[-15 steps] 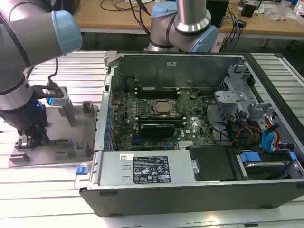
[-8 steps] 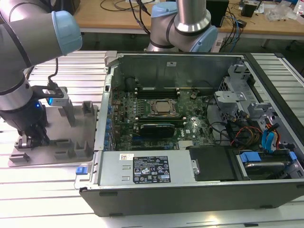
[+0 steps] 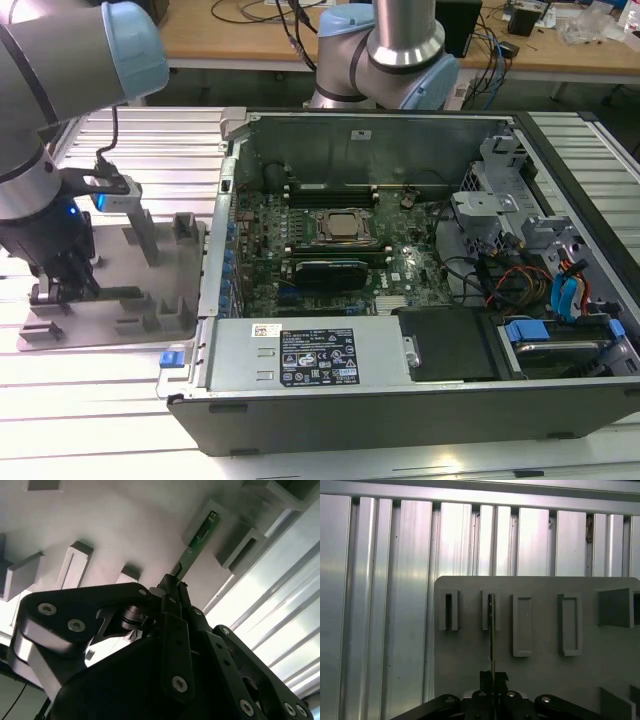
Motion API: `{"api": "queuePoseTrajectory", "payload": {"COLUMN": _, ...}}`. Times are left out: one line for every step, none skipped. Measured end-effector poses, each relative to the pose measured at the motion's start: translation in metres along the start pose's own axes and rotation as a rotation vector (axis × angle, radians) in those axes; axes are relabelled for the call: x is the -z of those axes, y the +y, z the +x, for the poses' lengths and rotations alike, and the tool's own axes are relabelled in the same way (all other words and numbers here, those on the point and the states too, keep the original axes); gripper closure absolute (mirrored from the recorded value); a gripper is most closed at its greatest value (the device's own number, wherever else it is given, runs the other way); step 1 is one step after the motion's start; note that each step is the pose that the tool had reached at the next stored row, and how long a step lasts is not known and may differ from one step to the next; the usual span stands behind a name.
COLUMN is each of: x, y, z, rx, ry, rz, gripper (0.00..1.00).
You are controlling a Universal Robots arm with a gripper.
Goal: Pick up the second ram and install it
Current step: 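Pick up the second ram and move it above second insertion slot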
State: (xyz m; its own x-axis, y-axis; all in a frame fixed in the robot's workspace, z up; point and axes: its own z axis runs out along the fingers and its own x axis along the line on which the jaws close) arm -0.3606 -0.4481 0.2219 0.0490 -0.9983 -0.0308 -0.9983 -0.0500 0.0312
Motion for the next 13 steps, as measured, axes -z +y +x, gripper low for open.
{"api": "queuePoseTrajectory", "payload": {"x": 0.0025, "y": 0.0001, "z": -0.0001, "rx": 0.000, "ry": 0.0000, "rz": 0.0000, "gripper": 0.89}}
{"api": "queuePoseTrajectory", "payload": {"x": 0.0048, "y": 0.0002, "z": -0.0002, "rx": 0.000, "ry": -0.0001, "rz": 0.0001, "gripper": 0.89}}
{"api": "queuePoseTrajectory", "payload": {"x": 0.0078, "y": 0.0002, "z": -0.0003, "rx": 0.000, "ry": -0.0001, "rz": 0.0001, "gripper": 0.89}}
{"api": "queuePoseTrajectory", "payload": {"x": 0.0135, "y": 0.0004, "z": -0.0004, "rx": 0.000, "ry": 0.0000, "rz": 0.0000, "gripper": 0.89}}
{"api": "queuePoseTrajectory", "payload": {"x": 0.0167, "y": 0.0005, "z": -0.0005, "rx": 0.000, "ry": 0.0000, "rz": 0.0000, "gripper": 0.89}}
{"api": "queuePoseTrajectory", "payload": {"x": 0.0194, "y": 0.0006, "z": -0.0006, "rx": 0.000, "ry": 0.0000, "rz": 0.0000, "gripper": 0.89}}
{"api": "queuePoseTrajectory", "payload": {"x": 0.0256, "y": 0.0008, "z": -0.0008, "rx": 0.000, "ry": 0.0000, "rz": 0.0000, "gripper": 0.89}}
{"api": "queuePoseTrajectory", "payload": {"x": 0.0306, "y": 0.0009, "z": -0.0010, "rx": 0.000, "ry": -0.0001, "rz": 0.0000, "gripper": 0.89}}
{"api": "queuePoseTrajectory", "payload": {"x": 0.0351, "y": 0.0011, "z": -0.0011, "rx": 0.000, "ry": 0.0000, "rz": 0.0000, "gripper": 0.89}}
{"api": "queuePoseTrajectory", "payload": {"x": 0.0381, "y": 0.0012, "z": -0.0012, "rx": 0.000, "ry": 0.0000, "rz": -0.0001, "gripper": 0.89}}
{"api": "queuePoseTrajectory", "payload": {"x": 0.0398, "y": 0.0012, "z": -0.0012, "rx": 0.000, "ry": -0.0001, "rz": 0.0001, "gripper": 0.89}}
{"api": "queuePoseTrajectory", "payload": {"x": 0.0417, "y": 0.0013, "z": -0.0013, "rx": 0.000, "ry": 0.0000, "rz": 0.0001, "gripper": 0.89}}
{"api": "queuePoseTrajectory", "payload": {"x": 0.0456, "y": 0.0014, "z": -0.0014, "rx": 0.000, "ry": 0.0000, "rz": 0.0000, "gripper": 0.89}}
